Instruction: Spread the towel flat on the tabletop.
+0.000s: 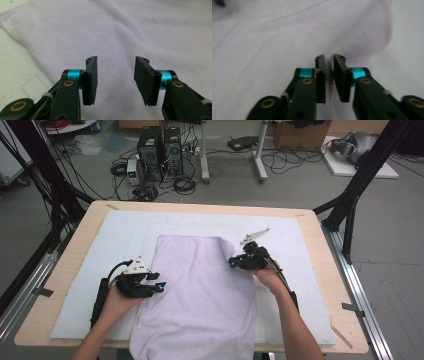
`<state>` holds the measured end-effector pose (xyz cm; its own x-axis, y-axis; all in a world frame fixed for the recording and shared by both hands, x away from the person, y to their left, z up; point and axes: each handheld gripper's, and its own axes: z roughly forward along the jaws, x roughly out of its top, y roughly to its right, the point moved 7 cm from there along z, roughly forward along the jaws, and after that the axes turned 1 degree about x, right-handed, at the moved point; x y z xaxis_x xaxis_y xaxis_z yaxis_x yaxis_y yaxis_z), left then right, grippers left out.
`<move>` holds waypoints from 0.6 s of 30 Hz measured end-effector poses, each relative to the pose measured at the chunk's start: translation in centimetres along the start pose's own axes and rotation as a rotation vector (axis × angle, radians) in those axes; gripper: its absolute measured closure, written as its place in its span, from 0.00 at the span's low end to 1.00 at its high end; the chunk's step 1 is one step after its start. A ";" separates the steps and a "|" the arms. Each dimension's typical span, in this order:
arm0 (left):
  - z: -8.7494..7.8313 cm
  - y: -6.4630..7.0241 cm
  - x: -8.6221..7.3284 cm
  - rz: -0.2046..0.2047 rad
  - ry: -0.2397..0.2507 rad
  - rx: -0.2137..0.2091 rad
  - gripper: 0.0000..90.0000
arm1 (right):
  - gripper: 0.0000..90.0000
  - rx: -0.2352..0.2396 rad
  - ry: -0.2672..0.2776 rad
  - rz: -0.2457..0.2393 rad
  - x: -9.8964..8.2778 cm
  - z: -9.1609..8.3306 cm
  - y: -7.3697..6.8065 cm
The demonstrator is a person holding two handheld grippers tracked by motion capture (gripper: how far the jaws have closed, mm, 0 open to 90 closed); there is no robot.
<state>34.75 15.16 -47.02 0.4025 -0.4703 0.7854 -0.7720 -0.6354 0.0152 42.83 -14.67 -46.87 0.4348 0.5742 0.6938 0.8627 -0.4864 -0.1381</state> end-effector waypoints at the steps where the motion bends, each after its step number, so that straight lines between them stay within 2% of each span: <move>1: 0.0 0.0 -0.1 -0.001 -0.004 0.001 0.60 | 0.81 -0.012 0.002 -0.021 0.3 -0.1 -0.5; 2: 0.0 -0.1 -0.1 0.002 -0.007 0.001 0.60 | 0.78 -0.018 0.025 -0.017 0.6 -0.3 -0.7; 4: 0.0 -0.1 -0.1 -0.006 -0.003 0.005 0.59 | 0.76 -0.064 0.060 0.000 1.1 -0.8 -0.3; 6: 0.0 -0.2 -0.1 -0.007 0.003 0.006 0.59 | 0.72 -0.085 0.074 0.012 1.5 -0.8 -0.1; 7: -0.1 -0.2 -0.1 -0.007 0.003 0.004 0.59 | 0.71 -0.087 0.072 0.002 1.5 -0.6 -0.2; 12: 0.1 -0.2 -0.2 -0.009 -0.002 0.003 0.58 | 0.65 -0.033 0.008 -0.074 1.3 1.6 -1.7; 16: 0.4 0.0 -0.3 0.004 -0.018 0.002 0.58 | 0.65 -0.054 -0.020 -0.117 1.5 3.5 -2.4; 18: 0.4 0.1 -0.3 0.012 -0.026 -0.001 0.58 | 0.71 -0.066 -0.049 -0.129 1.4 4.3 -2.4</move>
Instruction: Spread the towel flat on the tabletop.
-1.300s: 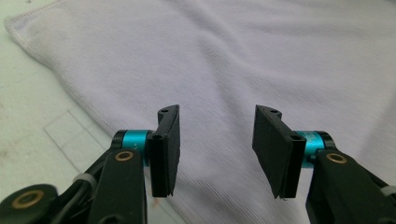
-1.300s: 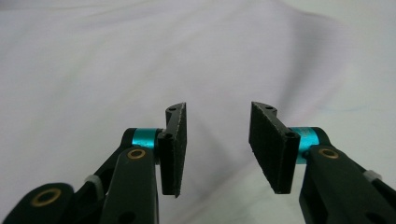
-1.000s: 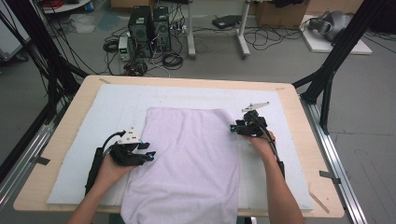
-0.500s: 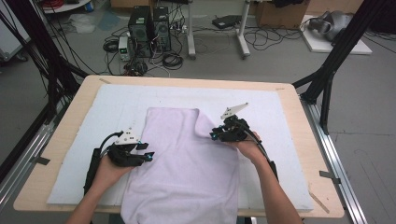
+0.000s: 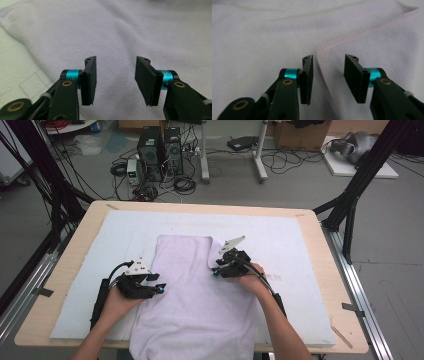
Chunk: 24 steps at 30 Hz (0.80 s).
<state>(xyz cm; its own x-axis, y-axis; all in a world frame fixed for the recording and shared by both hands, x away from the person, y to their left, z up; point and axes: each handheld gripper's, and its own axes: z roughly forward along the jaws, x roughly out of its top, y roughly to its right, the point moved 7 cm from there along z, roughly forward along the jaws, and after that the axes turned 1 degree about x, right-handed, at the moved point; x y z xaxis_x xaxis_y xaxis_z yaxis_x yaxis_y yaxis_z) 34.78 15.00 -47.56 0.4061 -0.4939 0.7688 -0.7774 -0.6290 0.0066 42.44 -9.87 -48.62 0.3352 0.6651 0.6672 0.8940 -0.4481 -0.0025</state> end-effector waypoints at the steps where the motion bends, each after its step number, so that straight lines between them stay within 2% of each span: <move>1: 0.0 0.0 0.0 -0.003 0.005 -0.001 0.58 | 0.76 -0.009 -0.007 -0.005 0.0 0.3 0.0; 2: 0.0 0.0 0.0 -0.003 0.005 -0.001 0.58 | 0.88 -0.006 0.001 0.003 0.2 0.3 0.1; 3: 0.0 0.0 0.0 -0.006 0.008 -0.003 0.58 | 0.92 -0.010 0.000 0.004 0.2 0.2 0.2; 5: -0.1 -0.1 0.0 -0.009 0.009 -0.004 0.58 | 0.93 -0.021 -0.006 0.006 0.4 -0.1 0.7; 7: -0.2 -0.2 0.1 -0.011 0.012 -0.001 0.58 | 0.93 -0.085 0.021 0.039 0.7 -1.5 2.3; 8: -0.3 -0.2 0.1 -0.011 0.015 0.002 0.58 | 0.93 -0.147 0.043 0.077 0.7 -2.6 3.8; 9: -0.3 -0.3 0.1 -0.013 0.020 0.007 0.58 | 0.92 -0.255 0.056 0.129 0.5 -4.1 5.9; 10: -0.4 -0.4 0.2 -0.018 0.025 0.012 0.57 | 0.86 -0.337 0.076 0.216 -0.1 -5.7 8.1; 11: -0.4 -0.6 0.2 -0.024 0.032 0.019 0.57 | 0.82 -0.369 0.115 0.307 -0.6 -7.2 9.6; 12: -0.5 -0.7 0.2 -0.029 0.038 0.023 0.57 | 0.79 -0.388 0.137 0.336 -1.1 -8.2 10.4; 13: -0.4 -0.9 0.3 -0.037 0.044 0.025 0.57 | 0.75 -0.385 0.126 0.343 -1.6 -8.8 10.7; 15: -0.3 -1.3 0.3 -0.055 0.051 0.034 0.56 | 0.72 -0.341 0.130 0.329 -2.0 -9.0 10.1; 19: -0.2 -2.0 0.3 -0.074 0.052 0.046 0.55 | 0.62 -0.241 0.129 0.292 -2.6 -8.3 8.4; 21: -0.4 -2.4 0.5 -0.081 0.058 0.053 0.54 | 0.56 -0.193 0.125 0.294 -3.0 -7.9 7.8; 24: -0.8 -3.1 1.2 -0.089 0.072 0.056 0.54 | 0.54 -0.170 0.128 0.278 -3.4 -7.8 7.2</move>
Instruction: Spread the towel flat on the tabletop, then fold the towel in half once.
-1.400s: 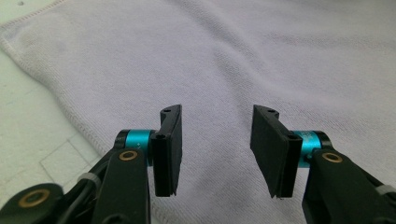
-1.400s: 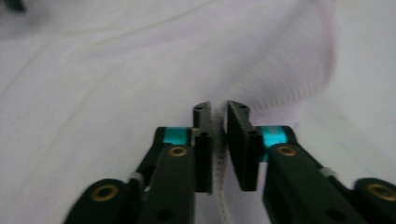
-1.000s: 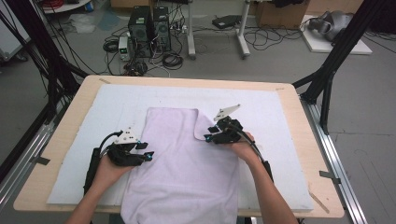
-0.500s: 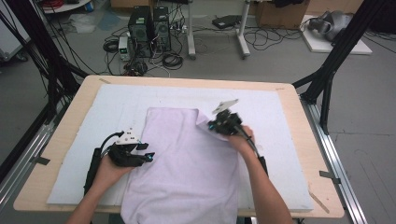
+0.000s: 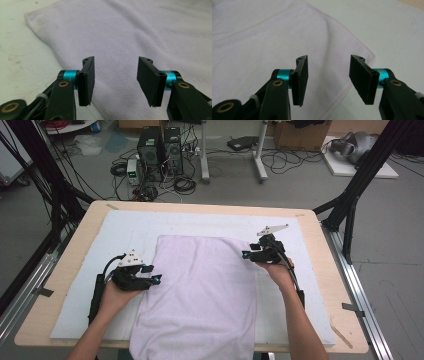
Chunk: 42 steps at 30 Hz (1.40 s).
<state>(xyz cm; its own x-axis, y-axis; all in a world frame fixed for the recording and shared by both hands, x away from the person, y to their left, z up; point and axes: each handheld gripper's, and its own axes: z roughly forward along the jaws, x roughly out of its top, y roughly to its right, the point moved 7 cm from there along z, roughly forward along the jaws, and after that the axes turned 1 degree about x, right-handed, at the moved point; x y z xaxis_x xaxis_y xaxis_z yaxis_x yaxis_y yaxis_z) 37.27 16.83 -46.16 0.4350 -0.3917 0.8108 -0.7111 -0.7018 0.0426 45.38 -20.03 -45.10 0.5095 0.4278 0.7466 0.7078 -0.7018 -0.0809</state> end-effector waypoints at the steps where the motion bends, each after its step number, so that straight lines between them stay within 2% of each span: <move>1: 0.0 -0.2 0.3 -0.001 0.002 0.003 0.53 | 0.54 0.001 0.005 -0.016 -0.2 -0.1 -0.1; 3: 0.1 -0.8 0.8 -0.006 -0.011 0.010 0.50 | 0.51 0.014 0.015 -0.011 -0.3 -0.4 -0.4; 6: 0.3 -1.9 1.5 -0.026 -0.018 0.007 0.46 | 0.47 0.038 0.016 -0.031 -0.4 -0.6 -0.8; 10: 0.8 -3.2 2.3 -0.075 -0.050 -0.005 0.30 | 0.40 0.062 0.034 -0.038 -0.1 -0.9 -1.4; 12: 1.0 -3.8 2.9 -0.064 -0.068 0.016 0.26 | 0.37 0.066 0.039 -0.047 0.0 -1.0 -1.7; 14: 1.0 -4.3 3.7 -0.071 -0.050 0.024 0.23 | 0.34 0.059 0.034 -0.049 0.0 -1.1 -1.9; 19: 1.0 -5.4 4.8 -0.065 -0.045 0.058 0.23 | 0.26 0.088 0.025 -0.020 -0.4 -1.0 -2.5; 23: 1.0 -5.6 4.6 -0.056 -0.056 0.060 0.23 | 0.24 0.091 0.018 -0.034 -0.9 -0.9 -3.0; 27: 1.2 -5.4 4.6 -0.071 -0.056 0.046 0.24 | 0.24 0.088 0.017 -0.038 -1.0 -0.9 -3.1; 32: 2.3 -4.3 4.4 -0.011 -0.088 0.042 0.27 | 0.24 0.096 0.005 -0.033 -1.2 -0.6 -2.8; 34: 2.5 -4.4 4.4 -0.004 -0.085 0.043 0.29 | 0.25 0.096 0.011 -0.034 -1.1 -0.6 -2.7; 37: 2.6 -4.8 4.3 -0.029 -0.080 0.043 0.30 | 0.25 0.079 0.020 -0.032 -1.0 -0.6 -2.2; 42: 3.3 -5.5 3.9 -0.011 -0.078 0.062 0.32 | 0.27 0.062 -0.004 -0.013 -1.4 0.3 -1.2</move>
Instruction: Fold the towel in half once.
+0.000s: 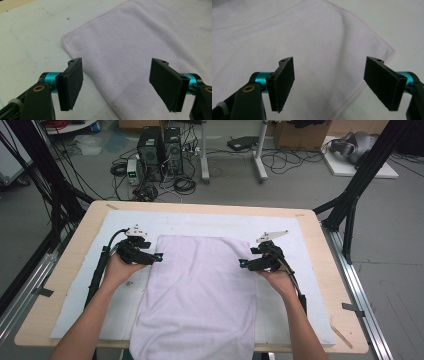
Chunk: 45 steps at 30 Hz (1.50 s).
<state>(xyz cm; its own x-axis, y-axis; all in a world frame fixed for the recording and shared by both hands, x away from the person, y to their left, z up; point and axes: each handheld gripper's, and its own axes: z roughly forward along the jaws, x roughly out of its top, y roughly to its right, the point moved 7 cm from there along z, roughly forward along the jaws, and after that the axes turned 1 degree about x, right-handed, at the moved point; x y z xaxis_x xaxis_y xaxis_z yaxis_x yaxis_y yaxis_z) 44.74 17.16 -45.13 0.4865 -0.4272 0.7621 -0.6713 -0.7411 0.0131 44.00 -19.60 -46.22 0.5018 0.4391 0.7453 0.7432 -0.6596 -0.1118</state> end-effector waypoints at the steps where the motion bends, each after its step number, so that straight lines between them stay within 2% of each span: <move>1: 0.3 -0.2 -0.1 0.001 0.002 0.005 0.34 | 0.28 -0.005 -0.008 0.009 -0.1 0.2 0.2; 4: 1.2 -0.6 -0.4 -0.014 -0.002 0.019 0.38 | 0.31 -0.018 -0.028 0.020 -0.6 0.9 0.8; 5: 1.6 -0.7 -0.6 -0.031 -0.007 0.018 0.40 | 0.33 -0.022 -0.038 0.031 -0.7 1.0 1.0; 7: 2.4 -1.0 -1.2 -0.052 -0.034 0.016 0.44 | 0.37 -0.033 -0.040 0.030 -0.9 1.2 1.4; 11: 3.7 -1.3 -1.8 -0.062 -0.055 0.038 0.48 | 0.43 -0.062 -0.050 0.033 -1.2 1.8 2.2; 13: 3.8 -1.4 -1.7 -0.069 -0.047 0.052 0.52 | 0.46 -0.076 -0.052 0.059 -1.4 2.0 2.6; 16: 3.9 -1.6 -1.7 -0.072 -0.046 0.071 0.63 | 0.55 -0.094 -0.045 0.088 -1.6 2.2 3.4; 17: 3.9 -1.6 -1.7 -0.073 -0.044 0.072 0.67 | 0.58 -0.099 -0.042 0.082 -1.6 2.2 3.5; 20: 3.9 -1.2 -1.6 -0.058 -0.044 0.044 0.81 | 0.71 -0.124 -0.051 0.068 -1.5 2.2 3.6; 22: 3.9 -0.9 -1.5 -0.027 -0.047 0.037 0.91 | 0.84 -0.085 -0.046 0.086 -1.4 2.3 3.4; 24: 3.8 -0.8 -1.5 -0.022 -0.054 0.033 0.94 | 0.93 -0.054 -0.062 0.091 -1.2 2.3 3.3; 26: 3.3 -1.1 -1.5 -0.027 -0.053 0.035 0.95 | 0.95 -0.058 -0.065 0.077 -0.8 2.2 3.1; 29: 1.9 -1.4 -0.8 -0.042 -0.003 0.025 0.95 | 0.95 -0.054 -0.031 0.053 0.1 1.4 2.6; 31: 0.7 -1.2 -0.2 -0.035 0.035 0.016 0.95 | 0.95 -0.043 0.002 0.050 0.9 0.5 2.3; 33: -0.5 -0.9 0.2 -0.011 0.049 0.009 0.95 | 0.95 -0.022 0.026 0.035 1.5 -0.5 1.5; 34: -1.1 -0.6 0.3 -0.008 0.058 0.005 0.95 | 0.95 -0.007 0.038 0.027 1.8 -1.0 1.0; 35: -1.7 -0.3 0.3 -0.005 0.068 -0.003 0.95 | 0.95 0.028 0.045 0.026 1.9 -1.5 0.4; 37: -2.8 0.5 0.1 0.004 0.094 -0.014 0.95 | 0.95 0.052 0.053 0.006 1.8 -2.5 -0.9; 39: -3.8 1.7 -0.7 0.035 0.102 -0.029 0.95 | 0.95 0.086 0.075 -0.006 1.5 -3.7 -2.3; 41: -5.0 3.0 -1.8 0.056 0.120 -0.046 0.95 | 0.95 0.094 0.079 -0.033 0.8 -4.8 -3.7; 45: -7.0 5.3 -5.1 0.090 0.106 -0.074 0.95 | 0.95 0.136 0.052 -0.053 -2.1 -6.1 -6.3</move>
<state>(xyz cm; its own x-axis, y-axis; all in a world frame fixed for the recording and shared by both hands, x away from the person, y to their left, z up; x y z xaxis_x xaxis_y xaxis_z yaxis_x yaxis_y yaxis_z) 34.82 19.04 -44.43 0.3634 -0.4302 0.8263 -0.7505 -0.6607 -0.0139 35.58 -20.14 -43.06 0.4392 0.4364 0.7853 0.8228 -0.5463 -0.1566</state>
